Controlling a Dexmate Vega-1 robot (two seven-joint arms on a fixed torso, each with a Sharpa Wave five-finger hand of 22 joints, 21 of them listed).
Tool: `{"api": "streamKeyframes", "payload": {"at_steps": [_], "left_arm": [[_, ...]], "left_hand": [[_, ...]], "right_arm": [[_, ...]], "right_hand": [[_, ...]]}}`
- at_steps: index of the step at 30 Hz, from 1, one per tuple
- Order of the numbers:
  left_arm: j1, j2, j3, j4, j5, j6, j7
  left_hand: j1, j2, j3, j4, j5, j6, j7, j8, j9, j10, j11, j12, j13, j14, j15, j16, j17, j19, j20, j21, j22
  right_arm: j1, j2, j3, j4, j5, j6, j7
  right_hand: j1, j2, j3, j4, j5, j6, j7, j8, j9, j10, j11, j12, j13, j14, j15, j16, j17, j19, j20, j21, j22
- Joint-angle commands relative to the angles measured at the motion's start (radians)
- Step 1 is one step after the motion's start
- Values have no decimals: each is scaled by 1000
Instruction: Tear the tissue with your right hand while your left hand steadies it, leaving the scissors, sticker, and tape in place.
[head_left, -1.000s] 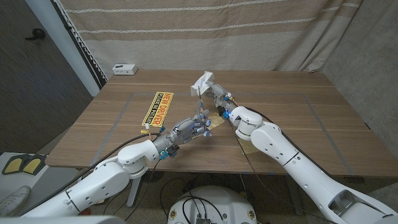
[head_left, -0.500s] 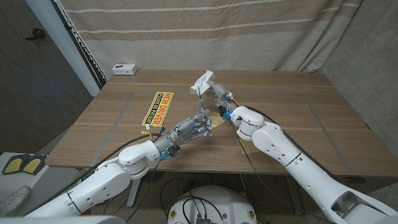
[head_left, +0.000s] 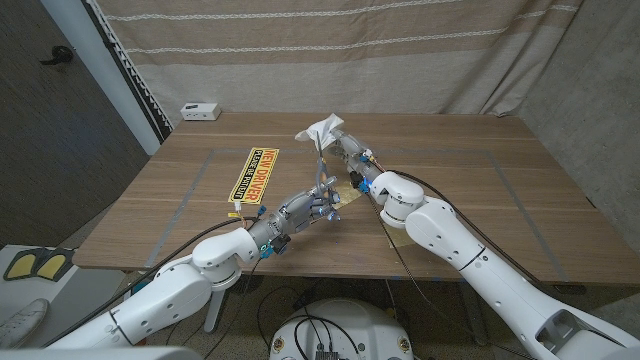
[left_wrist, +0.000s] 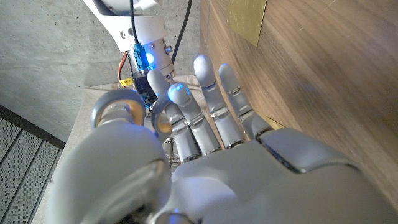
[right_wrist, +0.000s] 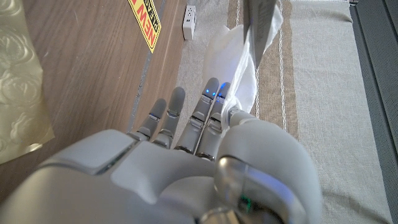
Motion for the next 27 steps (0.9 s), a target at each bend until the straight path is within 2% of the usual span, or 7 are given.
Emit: {"api": "streamKeyframes", "payload": {"at_steps": [1, 3, 8, 10, 15, 19, 27], "left_arm": [[12, 1, -1, -17, 11, 14, 36], [14, -7, 0, -9, 10, -1, 30], [10, -10, 0, -2, 17, -11, 23], [9, -6, 0, -8, 24, -2, 33], [9, -10, 1, -5, 24, -6, 33], [6, -13, 2, -2, 26, -6, 32], [-2, -17, 8, 4, 26, -2, 26]], "left_hand": [[-6, -16, -17, 4, 13, 23, 0, -15, -28, 23, 1, -3, -8, 16, -90, -5, -1, 9, -93, 8, -2], [1, -2, -17, 5, 23, 39, 3, -22, -45, 32, 0, 1, -4, 32, -89, 1, -1, 9, -93, 12, -2], [113, 131, 46, -15, 57, 35, -5, -22, -27, 32, 0, 13, 35, 38, -93, 12, 7, 0, -89, 27, -2], [130, 145, 53, -19, 58, 29, -6, -20, -17, 24, 0, 12, 42, 30, -93, 16, 16, -3, -89, 28, -2], [121, 118, 36, -12, 56, 45, -10, -28, -37, 40, -1, 29, 71, 26, -92, 24, 29, 7, -97, 17, -2], [98, 111, 18, 17, 63, 53, -13, -64, -87, 62, -2, 51, 97, 33, -91, 33, 42, 18, -99, 3, 5], [104, 96, 0, 32, 73, 10, -16, -142, -153, 65, -3, 72, 115, 43, -91, 42, 57, 22, -100, -5, 21]], "right_arm": [[-1, -4, -27, -22, -66, 0, -7], [0, -3, -28, -22, -70, -2, -6], [-2, 0, -27, -22, -75, 1, -5], [-3, 2, -26, -22, -74, 2, -5], [-4, 4, -25, -23, -76, 0, -7], [-4, 6, -21, -23, -70, -5, -7], [1, 7, -16, -14, -59, -9, 2]], "right_hand": [[-3, -3, 6, 0, 7, 10, 1, 3, 1, 11, 1, -3, 5, 14, -174, 7, -1, -3, -8, 7, -1], [-3, -3, 6, 0, 7, 11, 1, 3, 1, 11, -1, -3, 4, 14, -174, 8, -2, -3, -8, 8, -2], [-2, -3, 7, 0, 7, 10, 1, 3, 1, 11, 0, -4, 4, 15, -174, 12, -5, -3, -8, 9, -4], [-2, -3, 7, 0, 7, 11, 2, 3, 1, 12, 0, -4, 4, 15, -173, 13, -6, -4, -7, 10, -5], [-2, -3, 7, -1, 7, 12, 2, 3, 0, 14, 2, -5, 4, 15, -173, 18, -11, -4, -6, 12, -8], [-2, -3, 7, -1, 6, 13, 3, 3, 0, 17, 4, -5, 3, 15, -173, 21, -14, -4, -6, 13, -10], [-2, -4, 7, -2, 7, 16, 3, 4, 0, 18, 1, -6, 3, 16, -173, 26, -19, -4, -4, 16, -14]]}}
